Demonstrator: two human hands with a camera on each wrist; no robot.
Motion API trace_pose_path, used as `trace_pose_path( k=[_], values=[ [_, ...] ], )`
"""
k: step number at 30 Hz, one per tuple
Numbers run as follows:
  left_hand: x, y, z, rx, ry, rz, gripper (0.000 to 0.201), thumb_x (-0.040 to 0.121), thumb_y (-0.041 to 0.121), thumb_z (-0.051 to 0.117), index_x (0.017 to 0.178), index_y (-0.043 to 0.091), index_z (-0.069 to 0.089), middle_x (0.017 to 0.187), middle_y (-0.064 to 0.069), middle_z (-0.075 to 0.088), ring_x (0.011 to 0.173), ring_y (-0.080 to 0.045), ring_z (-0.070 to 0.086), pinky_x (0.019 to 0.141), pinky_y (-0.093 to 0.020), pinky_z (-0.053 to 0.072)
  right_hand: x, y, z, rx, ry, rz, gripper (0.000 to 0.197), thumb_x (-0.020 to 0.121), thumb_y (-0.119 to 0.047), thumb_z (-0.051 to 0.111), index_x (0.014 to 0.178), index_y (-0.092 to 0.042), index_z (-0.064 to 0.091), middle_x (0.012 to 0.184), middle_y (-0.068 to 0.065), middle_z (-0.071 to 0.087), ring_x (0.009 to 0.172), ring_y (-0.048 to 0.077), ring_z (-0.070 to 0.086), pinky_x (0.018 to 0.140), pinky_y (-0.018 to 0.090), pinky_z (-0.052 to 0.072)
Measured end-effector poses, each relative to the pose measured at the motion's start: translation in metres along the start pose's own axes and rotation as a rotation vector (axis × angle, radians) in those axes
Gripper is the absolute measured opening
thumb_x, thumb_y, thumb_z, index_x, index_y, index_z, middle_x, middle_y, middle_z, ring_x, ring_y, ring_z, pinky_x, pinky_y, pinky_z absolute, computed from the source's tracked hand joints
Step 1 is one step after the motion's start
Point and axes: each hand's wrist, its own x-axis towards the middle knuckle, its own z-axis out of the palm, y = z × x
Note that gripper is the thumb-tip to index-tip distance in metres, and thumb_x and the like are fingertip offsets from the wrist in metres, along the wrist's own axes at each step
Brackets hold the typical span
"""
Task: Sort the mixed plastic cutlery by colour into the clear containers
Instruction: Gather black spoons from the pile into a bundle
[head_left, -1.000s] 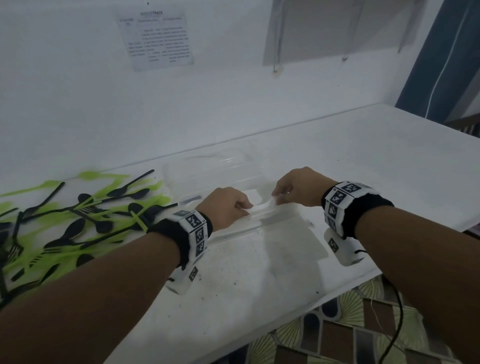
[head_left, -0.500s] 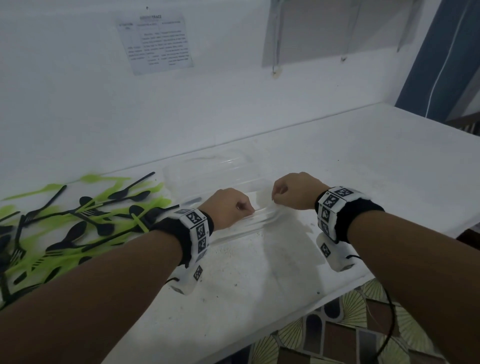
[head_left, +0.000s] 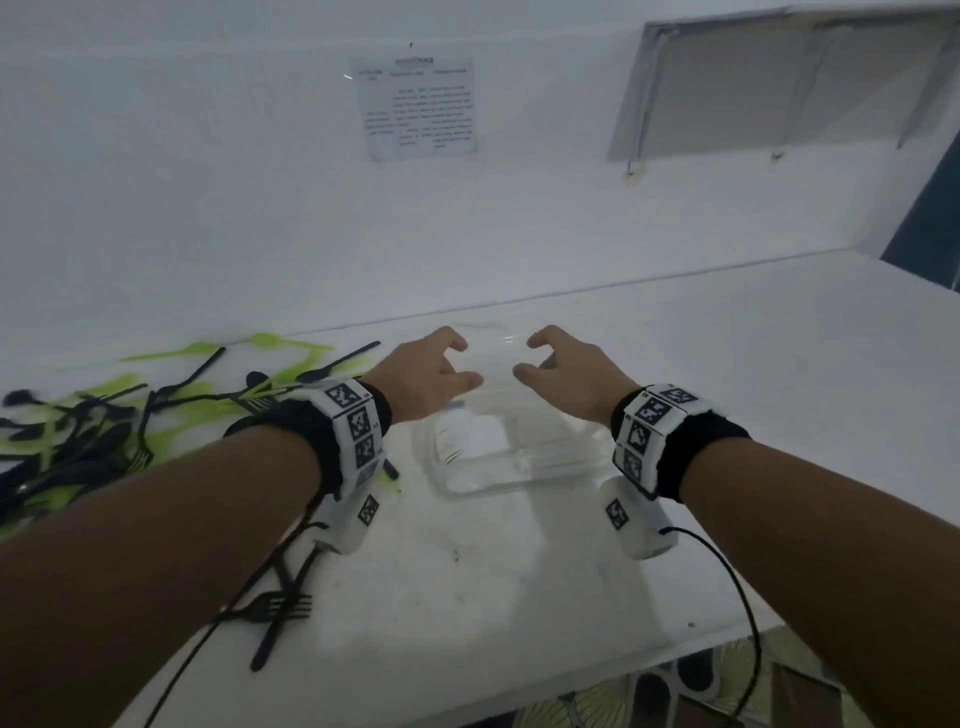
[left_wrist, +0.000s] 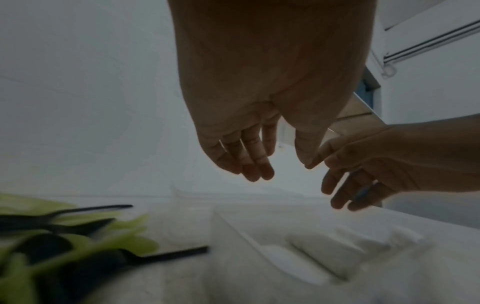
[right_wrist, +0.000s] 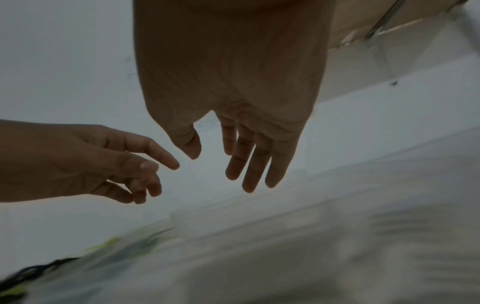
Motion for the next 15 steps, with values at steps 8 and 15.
trace_pose_path(
  k=[8,15],
  values=[
    [-0.056,-0.085,-0.070,0.153,0.026,-0.285,0.083,0.090,0.066,0.060,0.155,0.024,0.031,0.140,-0.004,0.059,0.125,-0.025,0.056,0.106,-0.043,0.046,0.021,-0.092,0.073,0.140,-0.177,-0.121,0.062,0.087,-0.066,0.060,0.135,-0.029,0.047,0.105,0.000,0.068,0.087,0.022,0.074,0.087,0.044,0.061],
    [-0.101,-0.146,-0.092,0.235,-0.021,-0.327,0.072,0.096,0.057,0.059,0.154,0.020,0.036,0.145,-0.008,0.054,0.128,-0.026,0.054,0.098,-0.035,0.045,0.026,-0.135,0.140,-0.023,-0.266,-0.198,0.054,0.088,-0.067,0.059,0.127,-0.029,0.053,0.116,0.003,0.067,0.101,0.023,0.068,0.094,0.045,0.056]
  ],
)
